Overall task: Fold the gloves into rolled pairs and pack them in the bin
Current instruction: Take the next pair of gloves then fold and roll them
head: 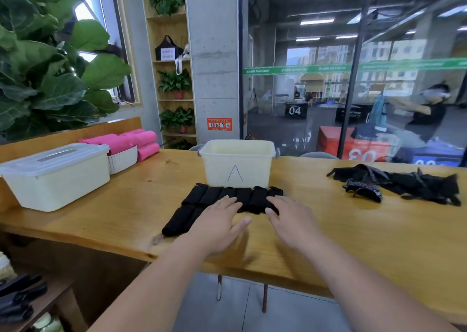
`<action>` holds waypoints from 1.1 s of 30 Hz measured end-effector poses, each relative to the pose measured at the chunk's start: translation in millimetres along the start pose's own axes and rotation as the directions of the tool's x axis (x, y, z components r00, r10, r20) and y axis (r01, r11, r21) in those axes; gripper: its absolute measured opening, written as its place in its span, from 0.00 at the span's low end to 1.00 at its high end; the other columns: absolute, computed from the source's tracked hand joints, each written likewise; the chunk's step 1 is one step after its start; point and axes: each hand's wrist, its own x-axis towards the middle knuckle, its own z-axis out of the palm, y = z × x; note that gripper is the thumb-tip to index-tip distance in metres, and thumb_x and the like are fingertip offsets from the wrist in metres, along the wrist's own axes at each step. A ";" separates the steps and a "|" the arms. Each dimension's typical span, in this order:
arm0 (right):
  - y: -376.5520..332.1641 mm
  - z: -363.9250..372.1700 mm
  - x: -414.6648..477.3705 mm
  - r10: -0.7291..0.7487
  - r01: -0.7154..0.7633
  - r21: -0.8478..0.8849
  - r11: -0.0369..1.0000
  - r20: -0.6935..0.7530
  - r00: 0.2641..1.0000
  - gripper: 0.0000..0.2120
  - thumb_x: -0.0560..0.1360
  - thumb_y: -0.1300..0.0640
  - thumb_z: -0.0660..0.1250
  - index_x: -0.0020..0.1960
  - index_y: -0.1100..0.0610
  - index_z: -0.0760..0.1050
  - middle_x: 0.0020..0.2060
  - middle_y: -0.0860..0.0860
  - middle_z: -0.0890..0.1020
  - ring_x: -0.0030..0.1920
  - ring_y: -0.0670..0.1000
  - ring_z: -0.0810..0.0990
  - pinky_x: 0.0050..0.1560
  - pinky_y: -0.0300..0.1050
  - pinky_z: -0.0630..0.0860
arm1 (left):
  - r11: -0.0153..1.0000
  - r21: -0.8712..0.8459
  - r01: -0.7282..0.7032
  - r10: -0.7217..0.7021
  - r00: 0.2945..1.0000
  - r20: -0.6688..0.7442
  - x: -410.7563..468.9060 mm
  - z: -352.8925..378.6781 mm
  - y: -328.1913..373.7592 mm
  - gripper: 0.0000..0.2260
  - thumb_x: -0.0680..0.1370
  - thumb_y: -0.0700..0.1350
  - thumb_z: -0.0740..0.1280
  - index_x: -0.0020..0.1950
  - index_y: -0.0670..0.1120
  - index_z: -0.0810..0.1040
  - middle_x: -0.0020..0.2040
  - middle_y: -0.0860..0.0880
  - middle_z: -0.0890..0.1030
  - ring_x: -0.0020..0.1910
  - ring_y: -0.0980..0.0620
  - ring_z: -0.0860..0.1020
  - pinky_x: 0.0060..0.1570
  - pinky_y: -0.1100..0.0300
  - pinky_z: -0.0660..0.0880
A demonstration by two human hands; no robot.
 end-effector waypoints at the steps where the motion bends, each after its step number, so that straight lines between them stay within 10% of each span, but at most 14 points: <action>1: 14.0 -4.9 -3.6 0.018 -0.018 -0.003 1.000 -0.005 1.000 0.24 0.87 0.41 0.52 0.82 0.43 0.63 0.80 0.44 0.68 0.78 0.53 0.66 0.74 0.56 0.69 | 1.000 0.003 -0.022 0.022 1.000 0.005 6.1 1.6 11.7 0.32 0.85 0.67 0.51 0.85 0.52 0.60 0.86 0.54 0.57 0.85 0.55 0.49 0.83 0.50 0.52; 33: 286.9 -43.7 -66.5 0.395 -0.398 -0.232 0.888 -0.062 0.917 0.30 0.84 0.33 0.47 0.83 0.43 0.59 0.85 0.48 0.54 0.85 0.55 0.50 0.82 0.59 0.54 | 0.931 0.016 -0.364 0.360 0.925 0.121 181.2 131.8 235.4 0.32 0.85 0.68 0.48 0.84 0.53 0.60 0.87 0.51 0.53 0.86 0.51 0.47 0.84 0.48 0.47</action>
